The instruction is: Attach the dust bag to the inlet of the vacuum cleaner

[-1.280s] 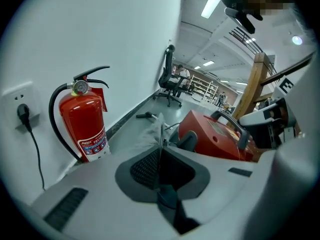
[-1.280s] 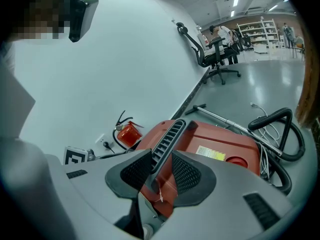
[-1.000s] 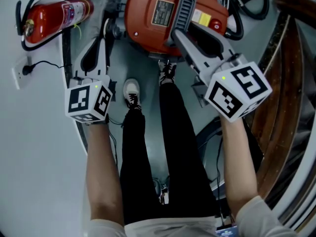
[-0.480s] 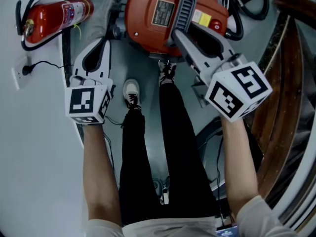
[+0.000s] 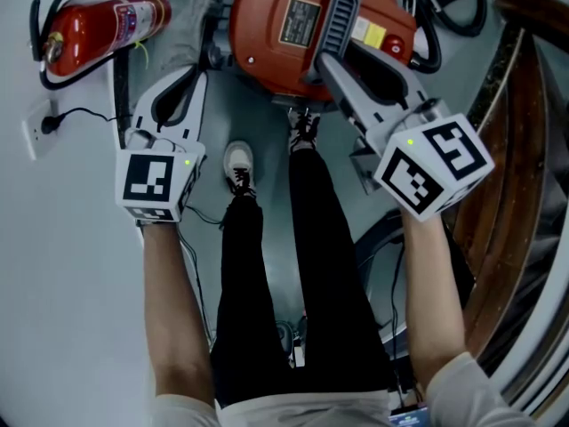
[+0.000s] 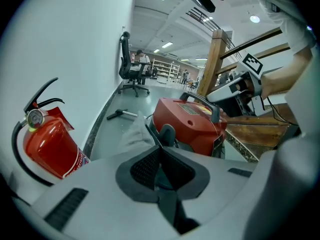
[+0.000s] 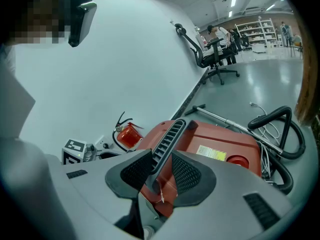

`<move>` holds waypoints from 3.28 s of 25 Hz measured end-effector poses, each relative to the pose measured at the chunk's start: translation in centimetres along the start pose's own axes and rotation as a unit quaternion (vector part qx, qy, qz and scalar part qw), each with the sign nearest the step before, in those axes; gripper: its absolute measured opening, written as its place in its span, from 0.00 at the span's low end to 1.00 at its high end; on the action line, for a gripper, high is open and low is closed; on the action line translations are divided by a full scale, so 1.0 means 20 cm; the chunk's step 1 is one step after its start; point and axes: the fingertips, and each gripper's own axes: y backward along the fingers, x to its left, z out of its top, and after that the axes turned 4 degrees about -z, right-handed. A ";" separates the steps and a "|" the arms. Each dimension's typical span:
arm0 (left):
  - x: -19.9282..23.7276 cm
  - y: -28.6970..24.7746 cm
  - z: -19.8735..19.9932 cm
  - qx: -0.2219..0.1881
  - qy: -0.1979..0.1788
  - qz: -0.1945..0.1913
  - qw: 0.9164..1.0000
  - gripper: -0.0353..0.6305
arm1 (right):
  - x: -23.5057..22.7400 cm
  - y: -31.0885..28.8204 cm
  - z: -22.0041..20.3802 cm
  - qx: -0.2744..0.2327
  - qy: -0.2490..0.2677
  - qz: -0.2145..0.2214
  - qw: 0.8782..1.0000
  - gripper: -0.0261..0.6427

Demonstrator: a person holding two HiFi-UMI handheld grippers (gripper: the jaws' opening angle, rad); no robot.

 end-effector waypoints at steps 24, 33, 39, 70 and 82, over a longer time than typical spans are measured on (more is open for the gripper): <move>0.03 0.08 0.00 0.000 0.017 0.016 1.000 0.15 | -0.03 0.06 -0.01 0.020 0.052 -0.040 0.998 0.23; 0.05 0.18 0.03 0.005 -0.004 0.007 1.000 0.15 | 0.05 0.16 -0.01 0.019 0.062 -0.061 0.996 0.23; 0.03 0.22 0.08 0.006 -0.024 -0.005 1.000 0.15 | 0.13 0.17 0.05 0.014 0.080 -0.058 0.995 0.23; -0.29 0.86 0.86 0.068 -0.249 -0.039 0.965 0.06 | 0.71 0.91 0.62 -0.018 0.269 -0.083 0.959 0.09; -0.38 1.31 1.23 0.036 -0.269 -0.026 0.962 0.06 | 1.01 1.27 0.85 -0.048 0.313 -0.116 0.941 0.09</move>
